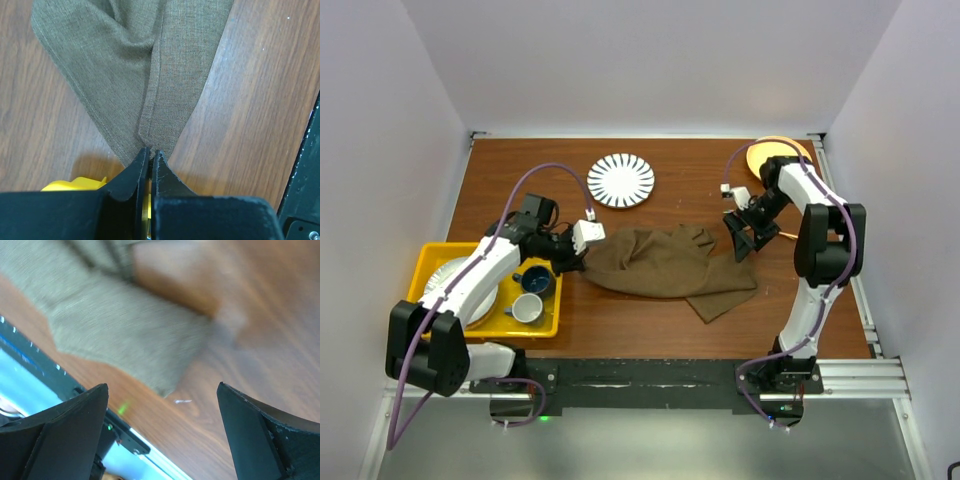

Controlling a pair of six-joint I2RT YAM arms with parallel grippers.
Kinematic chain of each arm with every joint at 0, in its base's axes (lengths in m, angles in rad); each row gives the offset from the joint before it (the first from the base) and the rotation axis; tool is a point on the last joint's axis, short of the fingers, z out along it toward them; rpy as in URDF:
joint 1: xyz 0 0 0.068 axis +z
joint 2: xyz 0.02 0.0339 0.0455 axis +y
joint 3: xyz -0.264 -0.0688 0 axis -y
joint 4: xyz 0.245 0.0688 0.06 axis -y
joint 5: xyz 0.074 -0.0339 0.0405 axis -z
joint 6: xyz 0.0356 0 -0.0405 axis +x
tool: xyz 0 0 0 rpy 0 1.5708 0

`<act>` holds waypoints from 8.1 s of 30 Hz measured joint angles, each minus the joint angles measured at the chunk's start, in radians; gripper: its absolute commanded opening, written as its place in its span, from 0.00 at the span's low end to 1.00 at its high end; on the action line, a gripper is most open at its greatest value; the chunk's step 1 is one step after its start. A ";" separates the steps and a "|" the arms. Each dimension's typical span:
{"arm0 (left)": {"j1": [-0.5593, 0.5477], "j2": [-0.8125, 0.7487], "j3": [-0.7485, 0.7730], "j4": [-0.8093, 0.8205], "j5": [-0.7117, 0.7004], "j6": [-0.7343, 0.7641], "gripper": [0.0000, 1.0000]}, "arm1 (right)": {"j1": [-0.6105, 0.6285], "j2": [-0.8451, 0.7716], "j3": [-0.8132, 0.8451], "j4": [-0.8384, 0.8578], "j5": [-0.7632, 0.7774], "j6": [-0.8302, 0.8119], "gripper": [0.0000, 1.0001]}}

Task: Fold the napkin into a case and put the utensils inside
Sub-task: Flatten out the crumpled napkin at the center of the board.

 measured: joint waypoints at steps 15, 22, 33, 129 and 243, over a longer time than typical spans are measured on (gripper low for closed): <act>0.010 0.074 0.110 0.070 -0.014 -0.157 0.00 | -0.007 0.159 0.185 -0.037 -0.096 0.072 0.00; 0.061 0.104 0.298 0.093 -0.023 -0.232 0.00 | -0.021 0.078 0.564 -0.013 -0.127 0.045 0.00; 0.049 0.019 0.159 0.011 0.012 -0.062 0.00 | 0.042 -0.471 -0.238 0.019 0.006 -0.311 0.79; -0.025 0.239 0.086 0.077 0.113 -0.121 0.00 | -0.220 -0.124 0.003 -0.039 -0.195 -0.179 0.00; 0.087 0.762 0.600 0.575 -0.370 -0.341 0.05 | -0.026 0.195 0.135 1.127 0.094 0.470 0.00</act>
